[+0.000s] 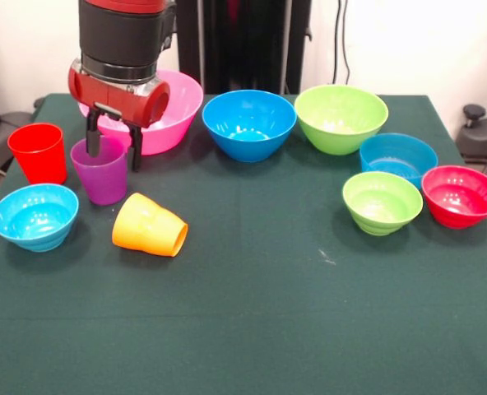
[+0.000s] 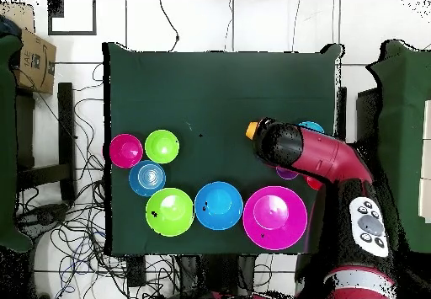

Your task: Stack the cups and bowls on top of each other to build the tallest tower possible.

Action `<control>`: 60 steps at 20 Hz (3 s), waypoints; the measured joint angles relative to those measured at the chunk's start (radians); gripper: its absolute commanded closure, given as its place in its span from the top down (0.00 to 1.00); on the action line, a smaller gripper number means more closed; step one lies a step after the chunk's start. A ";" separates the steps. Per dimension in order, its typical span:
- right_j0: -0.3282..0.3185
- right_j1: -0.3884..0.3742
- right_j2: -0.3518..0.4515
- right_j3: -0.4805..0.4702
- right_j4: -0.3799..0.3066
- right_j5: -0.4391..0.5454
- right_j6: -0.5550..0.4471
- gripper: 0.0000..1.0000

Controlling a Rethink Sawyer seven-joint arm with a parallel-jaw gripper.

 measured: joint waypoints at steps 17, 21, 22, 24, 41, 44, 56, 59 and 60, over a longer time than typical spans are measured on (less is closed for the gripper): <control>0.004 -0.028 0.001 0.021 0.000 0.000 0.000 1.00; 0.004 -0.031 0.001 0.039 -0.001 0.000 0.000 1.00; 0.004 -0.032 0.001 0.047 -0.005 0.000 0.000 1.00; 0.004 -0.032 0.001 0.059 -0.016 0.000 0.000 1.00; -0.054 -0.031 0.006 0.135 -0.114 -0.010 0.000 1.00; -0.076 -0.031 0.007 0.135 -0.126 -0.010 0.000 1.00; -0.129 -0.014 0.015 0.135 -0.175 -0.023 0.000 1.00; -0.128 -0.001 0.017 0.135 -0.177 -0.035 0.000 1.00; -0.127 0.004 0.018 0.135 -0.177 -0.040 0.000 1.00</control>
